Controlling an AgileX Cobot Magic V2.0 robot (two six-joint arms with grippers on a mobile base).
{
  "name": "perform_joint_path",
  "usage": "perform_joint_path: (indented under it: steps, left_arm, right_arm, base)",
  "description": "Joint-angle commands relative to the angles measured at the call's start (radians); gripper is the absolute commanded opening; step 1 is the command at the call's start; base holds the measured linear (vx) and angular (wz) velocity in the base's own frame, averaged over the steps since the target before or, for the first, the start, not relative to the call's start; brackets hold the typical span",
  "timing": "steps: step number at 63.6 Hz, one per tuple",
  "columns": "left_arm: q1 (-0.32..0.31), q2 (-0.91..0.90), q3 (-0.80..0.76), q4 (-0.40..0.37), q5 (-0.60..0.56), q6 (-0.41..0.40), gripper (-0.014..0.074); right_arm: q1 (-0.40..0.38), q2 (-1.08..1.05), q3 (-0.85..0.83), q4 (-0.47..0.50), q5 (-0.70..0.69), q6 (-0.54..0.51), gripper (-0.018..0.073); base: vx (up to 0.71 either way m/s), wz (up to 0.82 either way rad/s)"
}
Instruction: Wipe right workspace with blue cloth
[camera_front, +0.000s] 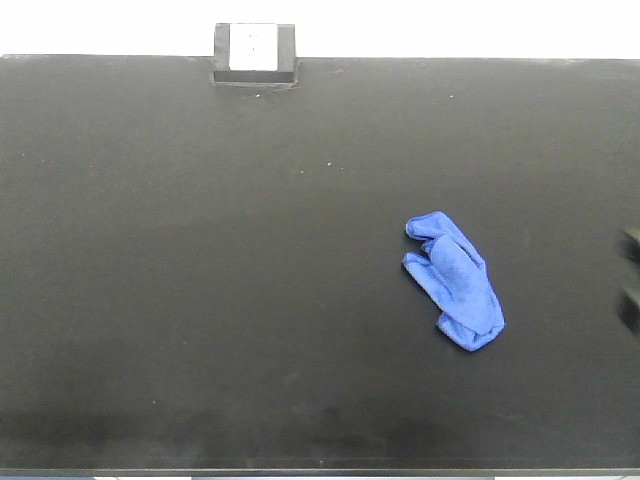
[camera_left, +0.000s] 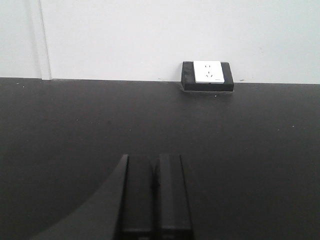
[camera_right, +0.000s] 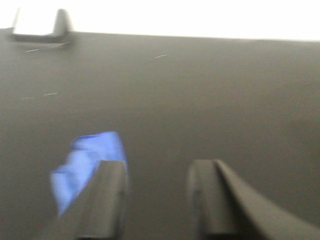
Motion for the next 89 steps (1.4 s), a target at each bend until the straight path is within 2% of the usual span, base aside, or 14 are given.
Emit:
perform_joint_path:
  steps: [1,6,12,22,24,30,89]
  left_arm:
    - [-0.005,-0.015,0.03,0.001,-0.083,-0.008,-0.0006]
    - [-0.005,-0.015,0.03,0.001,-0.083,-0.008,-0.0006]
    - [-0.005,-0.015,0.03,0.001,-0.083,-0.008,-0.0006]
    - [-0.005,-0.015,0.03,0.001,-0.083,-0.008,-0.0006]
    - [-0.005,-0.015,0.03,0.001,-0.082,-0.008,-0.0006]
    - [-0.005,-0.015,0.03,0.001,-0.083,-0.008,-0.0006]
    - [-0.005,-0.015,0.03,0.001,-0.083,-0.008,-0.0006]
  right_arm:
    - [-0.072,-0.105,0.067,0.001,-0.151,-0.123,0.0198]
    - [-0.117,-0.223,0.181,0.043,-0.199,-0.209,0.0086]
    - [-0.135,-0.342,0.281,0.083,-0.206,-0.24,-0.0014]
    - [-0.135,-0.502,0.448,0.125,-0.24,-0.208,-0.0011]
    - [-0.132,-0.492,0.438,0.13,-0.197,-0.182,-0.001]
    - [-0.13,-0.492,0.441,0.125,-0.199,-0.13,-0.0008]
    - [-0.13,-0.493,0.441,0.125,-0.202,-0.136,-0.0008]
  base:
    - [0.0,0.0]
    - [0.0,0.0]
    - [0.0,0.0]
    - [0.0,0.0]
    - [0.0,0.0]
    - [0.0,0.0]
    - [0.0,0.0]
